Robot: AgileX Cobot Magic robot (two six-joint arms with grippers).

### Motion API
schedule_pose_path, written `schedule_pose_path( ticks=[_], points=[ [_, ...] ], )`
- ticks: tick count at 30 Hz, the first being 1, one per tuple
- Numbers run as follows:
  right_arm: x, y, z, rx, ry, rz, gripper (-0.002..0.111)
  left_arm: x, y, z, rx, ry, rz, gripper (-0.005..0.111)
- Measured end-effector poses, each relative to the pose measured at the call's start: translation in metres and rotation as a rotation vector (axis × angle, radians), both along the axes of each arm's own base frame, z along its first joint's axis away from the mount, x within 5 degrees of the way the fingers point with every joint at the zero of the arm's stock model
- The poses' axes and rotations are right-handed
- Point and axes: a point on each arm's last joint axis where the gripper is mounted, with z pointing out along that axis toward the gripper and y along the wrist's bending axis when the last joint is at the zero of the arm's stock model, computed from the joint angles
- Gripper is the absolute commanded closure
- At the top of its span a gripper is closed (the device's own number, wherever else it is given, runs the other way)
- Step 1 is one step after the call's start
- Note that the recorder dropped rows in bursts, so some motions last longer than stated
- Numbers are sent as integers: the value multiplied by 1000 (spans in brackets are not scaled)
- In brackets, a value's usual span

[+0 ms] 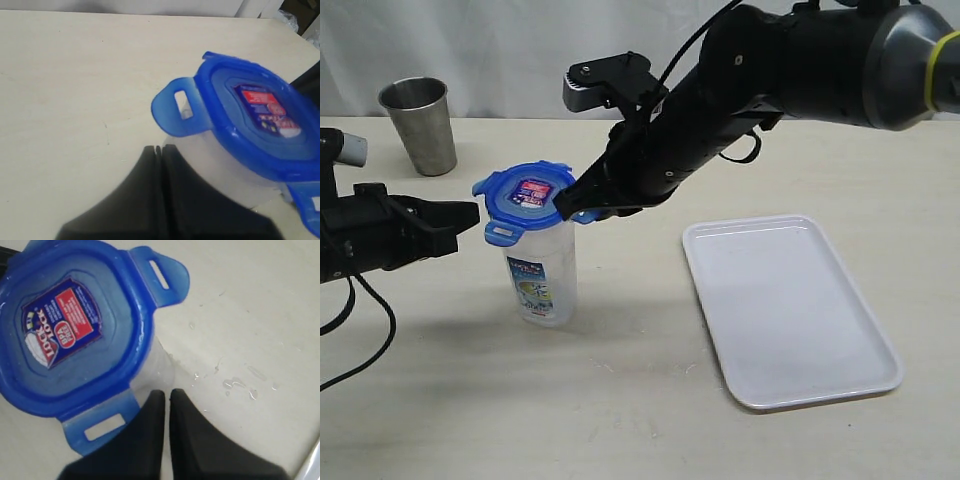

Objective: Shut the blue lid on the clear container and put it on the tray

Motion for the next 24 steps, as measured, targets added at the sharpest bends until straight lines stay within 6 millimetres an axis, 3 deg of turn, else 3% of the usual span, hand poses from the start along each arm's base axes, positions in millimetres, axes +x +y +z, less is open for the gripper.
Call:
schedule_pose_path(
  ticks=[9, 11, 16, 18, 20, 24],
  points=[
    [0, 0, 0, -20, -16, 13, 104, 0, 0, 0, 0, 0, 0, 107],
    [-1, -5, 10, -46, -53, 2, 104, 0, 0, 0, 1, 1, 1, 107],
    [-13, -15, 54, 3, -176, -25, 104, 0, 3, -4, 33, 33, 22, 107],
    [-25, -6, 69, 57, -220, 7, 104, 0, 4, -5, 48, 48, 32, 107],
    [-36, 12, 71, 91, -248, 55, 104, 0, 4, -5, 47, 47, 33, 107],
    [-31, 38, 44, 68, -184, 84, 104, -1, 4, -6, 56, 47, 19, 107]
  ],
)
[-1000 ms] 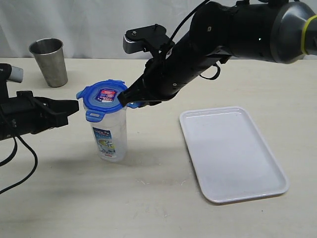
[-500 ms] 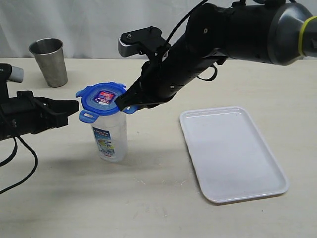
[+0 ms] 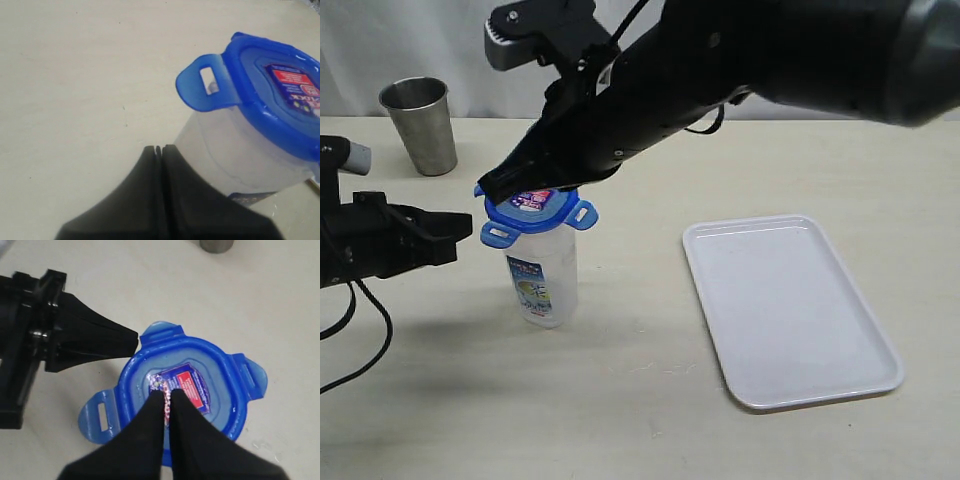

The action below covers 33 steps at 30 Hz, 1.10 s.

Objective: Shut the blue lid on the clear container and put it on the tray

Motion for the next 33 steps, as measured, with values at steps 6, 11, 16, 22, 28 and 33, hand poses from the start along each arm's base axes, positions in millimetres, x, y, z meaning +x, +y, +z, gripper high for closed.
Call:
schedule_pose_path(
  ticks=[6, 11, 16, 22, 28, 33],
  points=[
    [13, 15, -17, -46, 63, 12, 104, -1, -1, 0, 10, 1, -16, 107],
    [13, 16, -18, -61, 83, 19, 104, -1, -1, -1, 14, 1, -22, 107],
    [15, 18, -25, -77, 107, 22, 104, -1, -1, -1, 15, 1, -24, 107],
    [17, 20, -25, -66, 106, 19, 104, -1, -1, -1, 20, 1, -31, 107],
    [14, 18, -22, -79, 115, 26, 104, -5, -8, 1, 73, -67, -167, 107],
    [14, 17, -22, -92, 109, 29, 104, -11, -1, -14, 284, 32, -217, 107]
  ],
)
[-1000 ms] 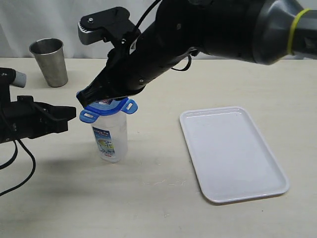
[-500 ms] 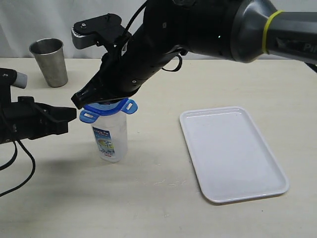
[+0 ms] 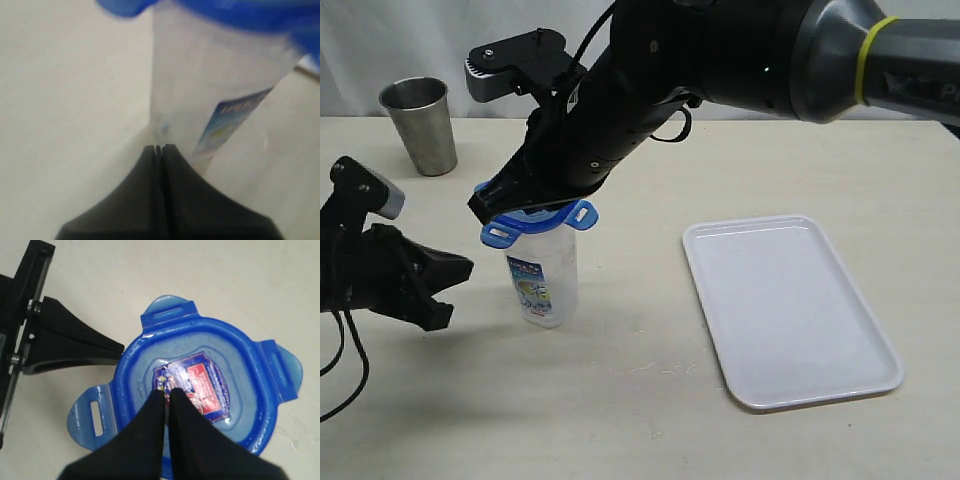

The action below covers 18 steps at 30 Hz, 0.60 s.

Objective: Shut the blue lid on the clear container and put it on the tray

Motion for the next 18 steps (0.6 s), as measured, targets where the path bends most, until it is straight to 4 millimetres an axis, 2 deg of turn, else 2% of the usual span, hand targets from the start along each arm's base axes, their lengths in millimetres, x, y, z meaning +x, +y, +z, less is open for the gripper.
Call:
schedule_pose_path(
  ticks=[3, 12, 13, 16, 18],
  points=[
    [0, 0, 0, -5, 1, 2, 104, -1, 5, -5, 60, 36, 22, 107],
    [-1, -1, 0, -14, 5, 5, 104, -2, -2, -12, 65, 9, -120, 105],
    [-1, -1, 0, -14, 5, 5, 104, -2, -4, -15, 74, -5, -160, 102],
    [-1, -1, 0, -14, 5, 5, 104, 0, -9, -30, 38, -17, -220, 82],
    [-1, -1, 0, -14, 5, 5, 104, 2, -9, -40, 10, -3, -212, 56]
  ],
)
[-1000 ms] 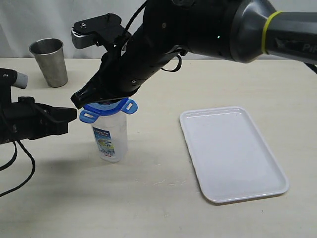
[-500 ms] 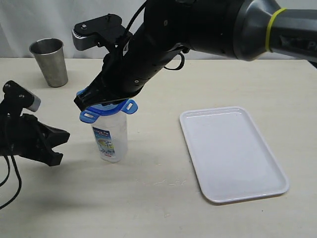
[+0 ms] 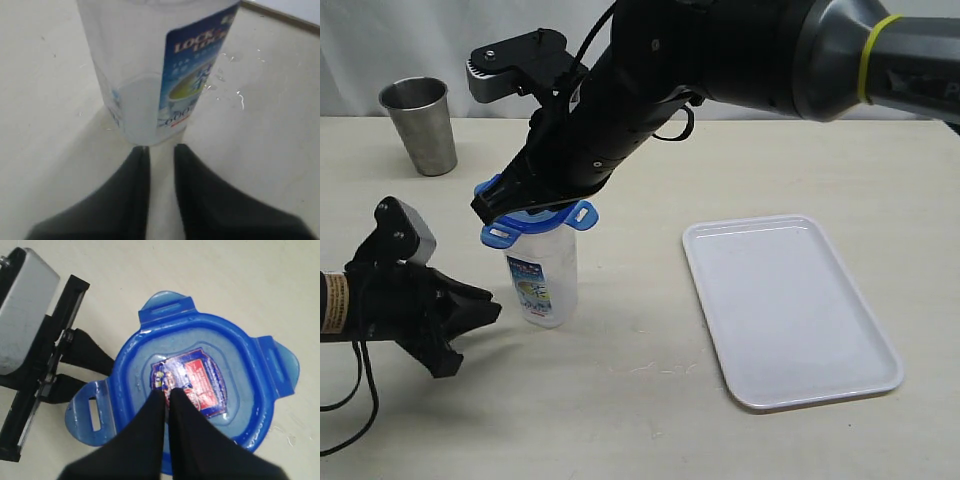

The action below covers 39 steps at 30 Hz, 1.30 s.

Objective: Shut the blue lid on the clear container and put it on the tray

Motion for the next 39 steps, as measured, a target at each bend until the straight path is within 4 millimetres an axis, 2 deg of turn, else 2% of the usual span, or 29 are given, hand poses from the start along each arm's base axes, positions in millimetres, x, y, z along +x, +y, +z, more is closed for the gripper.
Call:
schedule_pose_path(
  ticks=[3, 5, 9, 15, 27, 34, 39],
  points=[
    [0, 0, 0, 0, 0, 0, 104, 1, 0, -7, 2, 9, 6, 16],
    [0, 0, 0, -1, 1, 0, 104, 2, 1, -7, -8, 2, 22, 2],
    [0, 0, 0, -2, 1, 2, 104, 3, 0, -5, -21, -24, 11, 2],
    [0, 0, 0, -2, 1, 2, 104, 4, -11, 1, -142, -152, -91, 2],
    [0, 0, 0, -2, 1, 2, 104, 10, -15, -13, -220, -312, -118, 2],
    [0, 0, 0, -2, 3, 1, 104, 30, -28, -27, -224, -323, -141, 2],
    [-1, -1, 1, -3, 14, -7, 104, 45, -41, -25, -228, -369, -188, 2]
  ],
)
